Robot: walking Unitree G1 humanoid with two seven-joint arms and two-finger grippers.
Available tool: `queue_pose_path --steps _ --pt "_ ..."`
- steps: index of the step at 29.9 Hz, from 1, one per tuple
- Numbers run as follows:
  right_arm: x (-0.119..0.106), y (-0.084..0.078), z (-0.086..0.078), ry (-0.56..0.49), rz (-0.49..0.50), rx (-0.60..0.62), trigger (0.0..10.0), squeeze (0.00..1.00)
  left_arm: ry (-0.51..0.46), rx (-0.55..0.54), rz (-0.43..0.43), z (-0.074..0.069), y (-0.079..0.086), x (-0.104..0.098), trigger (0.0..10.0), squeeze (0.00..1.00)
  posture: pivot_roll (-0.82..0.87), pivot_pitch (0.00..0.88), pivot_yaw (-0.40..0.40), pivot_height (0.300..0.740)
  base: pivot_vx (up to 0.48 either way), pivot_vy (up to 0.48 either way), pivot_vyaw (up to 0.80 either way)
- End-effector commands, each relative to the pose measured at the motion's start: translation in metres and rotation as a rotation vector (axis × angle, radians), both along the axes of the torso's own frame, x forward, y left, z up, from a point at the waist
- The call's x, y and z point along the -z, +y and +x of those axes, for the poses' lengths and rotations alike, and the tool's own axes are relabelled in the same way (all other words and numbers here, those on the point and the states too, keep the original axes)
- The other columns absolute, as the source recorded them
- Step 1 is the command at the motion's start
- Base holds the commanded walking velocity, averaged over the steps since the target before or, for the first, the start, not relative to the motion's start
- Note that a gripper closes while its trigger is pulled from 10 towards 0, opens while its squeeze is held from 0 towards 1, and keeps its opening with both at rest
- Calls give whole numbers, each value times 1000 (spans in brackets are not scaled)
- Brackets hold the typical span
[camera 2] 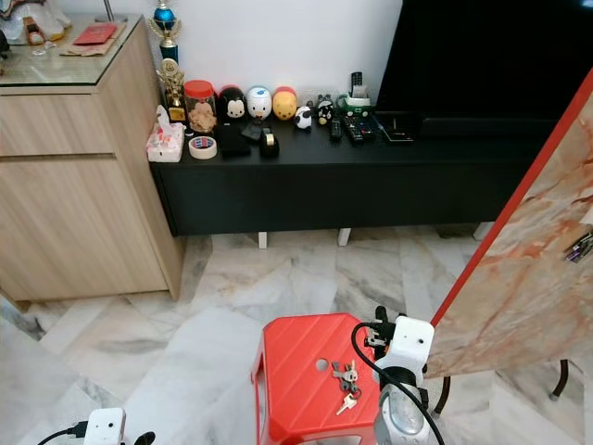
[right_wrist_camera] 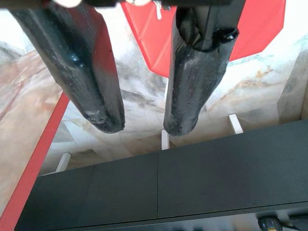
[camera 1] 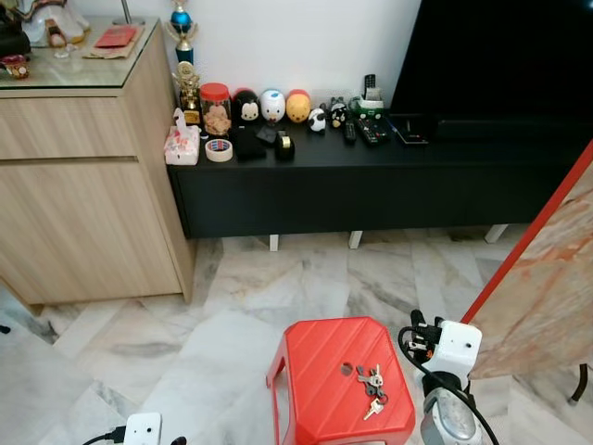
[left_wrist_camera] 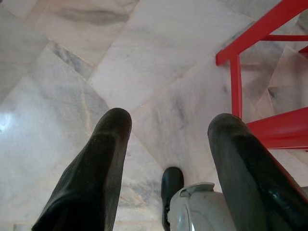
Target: Hang keys on a hook
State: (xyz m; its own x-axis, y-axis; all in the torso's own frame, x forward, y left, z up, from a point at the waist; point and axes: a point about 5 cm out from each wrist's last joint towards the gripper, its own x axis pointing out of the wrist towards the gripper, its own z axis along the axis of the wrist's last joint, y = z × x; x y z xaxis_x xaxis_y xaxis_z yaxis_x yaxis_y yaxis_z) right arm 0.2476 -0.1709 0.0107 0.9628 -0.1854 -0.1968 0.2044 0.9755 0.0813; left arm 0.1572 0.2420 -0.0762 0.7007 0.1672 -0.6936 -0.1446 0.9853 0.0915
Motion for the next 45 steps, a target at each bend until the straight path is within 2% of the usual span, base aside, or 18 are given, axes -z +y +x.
queue_pose_path --steps 1,7,22,26,30,33,45 --pt "1 -3 0 9 2 13 10000 0 20 12 -9 -4 -4 3 10000 0 63 0 -86 686 0 0 0" --pt "1 -3 0 3 3 9 10000 0 26 14 -6 -5 -4 4 10000 0 68 0 -84 662 0 0 0" --pt "-3 -3 6 -23 1 5 10000 0 35 17 -6 -6 -4 4 10000 0 69 0 -83 662 0 0 0" --pt "0 -1 6 11 6 0 10000 0 38 17 -5 -6 -4 5 10000 0 69 0 -82 662 0 0 0" --pt "1 2 6 10 -1 -16 10000 0 40 18 -4 -6 -4 5 10000 0 69 0 -82 633 0 0 0" --pt "-1 0 6 -15 8 3 10000 0 40 17 -2 -6 -4 5 10000 0 70 0 -82 633 0 0 0" --pt "1 -2 6 -4 24 11 10000 0 24 2 -13 -4 -4 3 10000 0 72 0 -87 633 0 0 0"
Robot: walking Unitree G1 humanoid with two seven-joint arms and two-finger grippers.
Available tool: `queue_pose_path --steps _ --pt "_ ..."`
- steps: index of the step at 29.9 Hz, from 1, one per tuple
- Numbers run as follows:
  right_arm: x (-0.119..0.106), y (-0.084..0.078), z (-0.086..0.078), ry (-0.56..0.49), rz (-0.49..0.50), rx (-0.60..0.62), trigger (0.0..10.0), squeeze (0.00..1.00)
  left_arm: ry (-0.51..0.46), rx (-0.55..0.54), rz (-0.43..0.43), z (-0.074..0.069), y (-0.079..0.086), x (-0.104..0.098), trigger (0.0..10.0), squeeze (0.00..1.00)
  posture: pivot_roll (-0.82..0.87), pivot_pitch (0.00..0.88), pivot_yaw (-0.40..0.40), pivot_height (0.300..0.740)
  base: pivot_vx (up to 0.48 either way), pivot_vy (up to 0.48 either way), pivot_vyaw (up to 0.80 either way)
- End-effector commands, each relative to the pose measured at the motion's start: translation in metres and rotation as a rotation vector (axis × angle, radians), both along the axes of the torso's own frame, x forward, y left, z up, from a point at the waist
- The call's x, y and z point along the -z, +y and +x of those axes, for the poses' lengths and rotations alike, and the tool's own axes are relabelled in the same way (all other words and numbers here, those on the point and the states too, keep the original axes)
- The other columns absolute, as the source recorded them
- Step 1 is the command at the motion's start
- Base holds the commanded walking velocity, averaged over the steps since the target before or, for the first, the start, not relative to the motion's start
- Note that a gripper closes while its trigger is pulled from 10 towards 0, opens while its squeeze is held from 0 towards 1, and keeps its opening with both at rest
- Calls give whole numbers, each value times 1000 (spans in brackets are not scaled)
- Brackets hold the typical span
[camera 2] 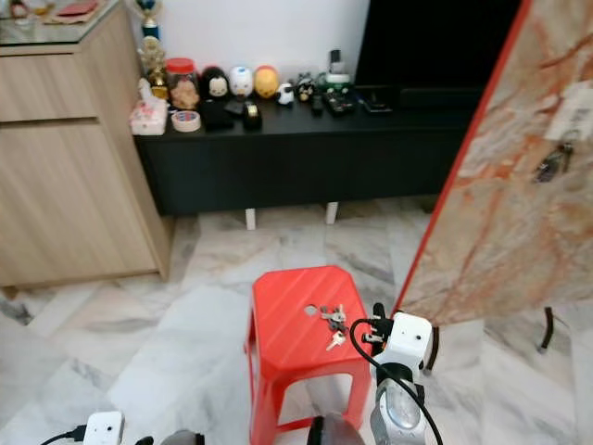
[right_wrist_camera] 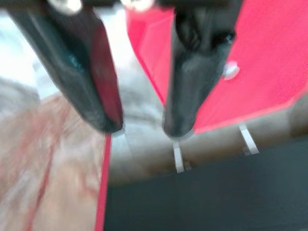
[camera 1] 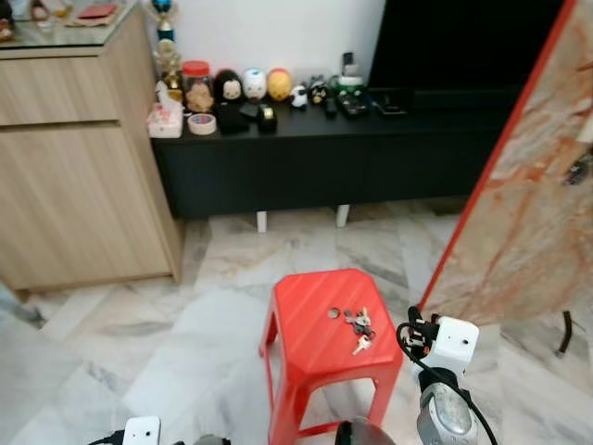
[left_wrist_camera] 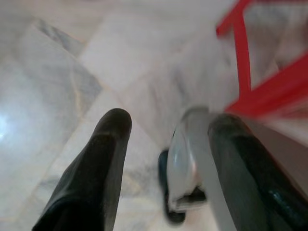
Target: Hang keys on a hook
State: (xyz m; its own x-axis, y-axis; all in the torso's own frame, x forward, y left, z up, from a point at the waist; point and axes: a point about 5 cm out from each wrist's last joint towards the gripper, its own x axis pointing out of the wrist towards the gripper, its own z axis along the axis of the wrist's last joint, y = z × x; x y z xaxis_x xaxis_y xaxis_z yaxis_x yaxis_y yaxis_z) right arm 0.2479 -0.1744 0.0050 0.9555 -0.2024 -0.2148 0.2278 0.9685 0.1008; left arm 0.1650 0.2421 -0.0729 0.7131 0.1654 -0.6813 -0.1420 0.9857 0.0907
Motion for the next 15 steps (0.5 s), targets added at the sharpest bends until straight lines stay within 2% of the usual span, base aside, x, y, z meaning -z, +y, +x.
queue_pose_path --steps 1,12,15 --pt "-5 2 6 -17 2 -11 10000 0 42 -2 -13 -11 -4 7 10000 0 73 0 -87 633 0 0 0" --pt "-4 8 7 -13 18 -35 10000 0 40 -4 -9 -9 -4 6 10000 0 73 0 -87 633 0 0 0" --pt "-4 8 7 -10 19 -38 10000 0 39 -4 -10 -9 -4 6 10000 0 73 0 -87 633 260 0 0"
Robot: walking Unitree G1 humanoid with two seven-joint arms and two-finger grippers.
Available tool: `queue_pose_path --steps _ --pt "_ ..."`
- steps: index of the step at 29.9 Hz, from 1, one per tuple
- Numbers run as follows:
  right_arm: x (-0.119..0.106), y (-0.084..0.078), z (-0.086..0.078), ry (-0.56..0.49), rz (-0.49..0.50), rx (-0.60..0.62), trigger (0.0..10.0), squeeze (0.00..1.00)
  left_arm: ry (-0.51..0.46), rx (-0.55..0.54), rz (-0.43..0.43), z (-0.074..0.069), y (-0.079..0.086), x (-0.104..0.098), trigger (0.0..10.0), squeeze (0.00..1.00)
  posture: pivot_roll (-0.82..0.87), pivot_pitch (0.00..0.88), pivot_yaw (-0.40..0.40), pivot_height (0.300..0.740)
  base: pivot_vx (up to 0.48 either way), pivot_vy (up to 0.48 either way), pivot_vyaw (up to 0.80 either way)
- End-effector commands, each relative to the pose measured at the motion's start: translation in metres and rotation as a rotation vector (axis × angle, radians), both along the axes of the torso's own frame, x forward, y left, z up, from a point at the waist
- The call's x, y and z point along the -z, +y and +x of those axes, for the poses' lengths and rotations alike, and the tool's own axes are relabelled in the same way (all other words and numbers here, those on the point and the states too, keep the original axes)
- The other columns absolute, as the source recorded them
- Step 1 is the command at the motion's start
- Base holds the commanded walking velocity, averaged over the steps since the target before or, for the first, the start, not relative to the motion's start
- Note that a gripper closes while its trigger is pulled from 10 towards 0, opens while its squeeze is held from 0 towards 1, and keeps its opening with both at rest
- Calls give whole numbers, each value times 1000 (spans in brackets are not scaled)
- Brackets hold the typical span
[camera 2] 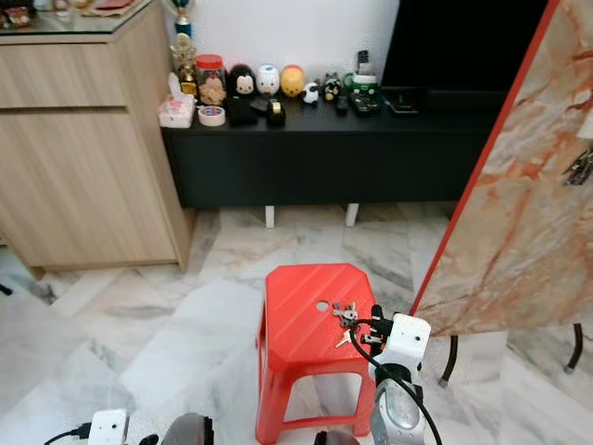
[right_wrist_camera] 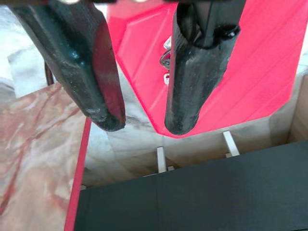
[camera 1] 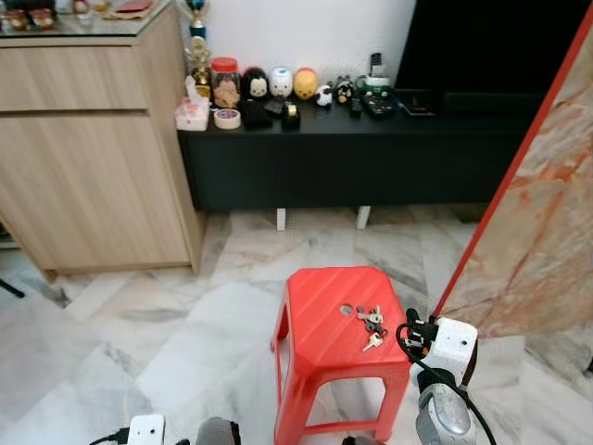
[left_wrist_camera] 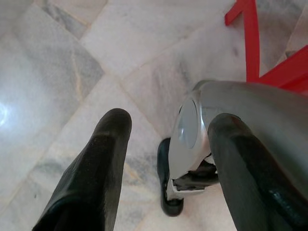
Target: Hang keys on a hook
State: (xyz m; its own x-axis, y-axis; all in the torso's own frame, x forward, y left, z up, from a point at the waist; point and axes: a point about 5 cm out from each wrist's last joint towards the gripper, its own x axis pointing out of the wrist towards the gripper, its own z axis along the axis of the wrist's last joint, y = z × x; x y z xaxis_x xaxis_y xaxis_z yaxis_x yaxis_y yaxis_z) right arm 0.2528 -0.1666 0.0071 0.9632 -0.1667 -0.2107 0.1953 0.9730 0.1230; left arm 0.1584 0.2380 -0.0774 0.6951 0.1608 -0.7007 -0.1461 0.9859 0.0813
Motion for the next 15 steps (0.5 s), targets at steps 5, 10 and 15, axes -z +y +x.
queue_pose_path --steps 5,10,15 --pt "-1 2 3 0 16 -5 10000 0 13 4 0 -2 -1 1 10000 0 72 3 -88 633 294 0 0" --pt "-1 2 3 5 10 -12 10000 0 13 3 -1 -2 -1 1 10000 0 73 5 -88 633 316 0 0" --pt "0 2 2 7 10 -17 10000 0 12 3 -3 -1 -2 1 10000 0 71 6 -89 633 319 0 0"
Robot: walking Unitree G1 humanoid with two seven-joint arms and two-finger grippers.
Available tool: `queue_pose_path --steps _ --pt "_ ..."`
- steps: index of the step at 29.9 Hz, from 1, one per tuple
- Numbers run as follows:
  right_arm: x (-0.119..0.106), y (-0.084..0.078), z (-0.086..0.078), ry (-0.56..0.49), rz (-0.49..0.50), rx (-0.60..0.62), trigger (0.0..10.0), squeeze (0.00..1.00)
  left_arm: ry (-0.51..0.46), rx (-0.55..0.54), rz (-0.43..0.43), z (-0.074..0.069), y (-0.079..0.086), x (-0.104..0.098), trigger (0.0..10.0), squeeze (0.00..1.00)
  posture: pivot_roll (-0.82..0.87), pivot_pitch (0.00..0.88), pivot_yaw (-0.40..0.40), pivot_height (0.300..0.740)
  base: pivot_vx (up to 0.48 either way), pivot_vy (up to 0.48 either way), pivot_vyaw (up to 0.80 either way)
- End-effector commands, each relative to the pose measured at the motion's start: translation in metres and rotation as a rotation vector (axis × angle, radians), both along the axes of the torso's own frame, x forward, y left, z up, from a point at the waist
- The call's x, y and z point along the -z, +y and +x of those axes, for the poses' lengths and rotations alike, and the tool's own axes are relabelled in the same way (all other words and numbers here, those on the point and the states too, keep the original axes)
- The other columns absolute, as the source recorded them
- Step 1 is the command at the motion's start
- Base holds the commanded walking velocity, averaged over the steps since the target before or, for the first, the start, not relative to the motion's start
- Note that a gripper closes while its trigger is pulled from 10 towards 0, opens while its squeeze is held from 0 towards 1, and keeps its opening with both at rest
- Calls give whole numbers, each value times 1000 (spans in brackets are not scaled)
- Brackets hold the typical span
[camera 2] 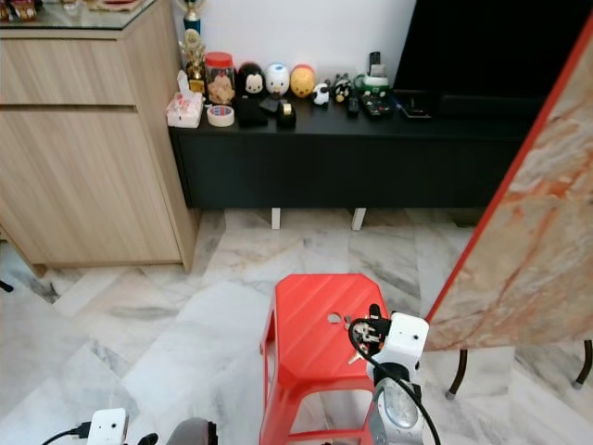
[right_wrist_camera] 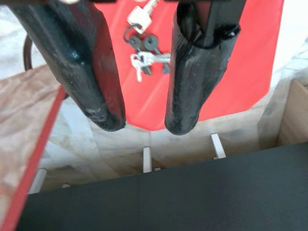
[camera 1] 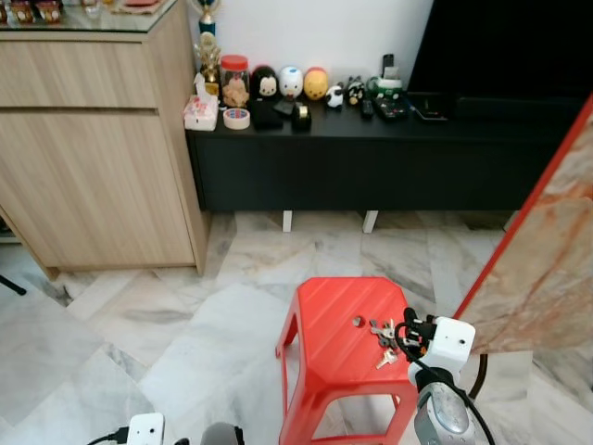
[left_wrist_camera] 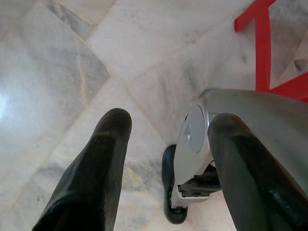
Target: Hang keys on a hook
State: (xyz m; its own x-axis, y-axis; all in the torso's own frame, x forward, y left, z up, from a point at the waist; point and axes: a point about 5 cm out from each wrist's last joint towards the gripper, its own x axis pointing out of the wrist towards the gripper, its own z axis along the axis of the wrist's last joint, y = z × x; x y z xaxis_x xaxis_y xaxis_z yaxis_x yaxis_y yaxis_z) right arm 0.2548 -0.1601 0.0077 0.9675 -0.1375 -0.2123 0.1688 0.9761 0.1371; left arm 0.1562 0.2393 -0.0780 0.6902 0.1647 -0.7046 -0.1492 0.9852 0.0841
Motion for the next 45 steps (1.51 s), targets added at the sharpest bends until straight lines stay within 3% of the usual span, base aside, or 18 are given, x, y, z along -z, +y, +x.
queue_pose_path --steps 1,11,28,31,36,38,39,45 --pt "0 -4 0 8 -5 9 10000 0 6 7 -6 1 -3 1 10000 0 71 6 -89 633 319 0 0" --pt "4 -2 0 27 -1 -6 10000 0 5 9 -10 1 -5 1 10000 0 71 8 -91 633 309 0 0" --pt "17 5 -5 116 23 -68 10000 0 1 13 -14 1 -7 1 10000 0 69 9 -89 633 0 0 0" --pt "24 4 -7 167 73 -50 10000 0 2 14 -14 1 -7 1 10000 0 68 11 -88 633 0 0 0" --pt "43 4 -11 309 253 10 10000 0 6 17 -12 1 -7 2 10000 0 70 18 -83 633 0 0 0" --pt "44 5 -10 308 269 13 10000 0 7 17 -11 0 -7 2 10000 0 72 19 -83 633 0 0 0" --pt "44 5 -9 311 296 20 10000 1000 6 17 -11 0 -7 2 10000 0 75 23 -83 633 0 0 0" --pt "44 1 1 343 398 79 10000 1000 -5 15 -5 0 -4 1 10000 0 87 45 -83 633 0 0 0"
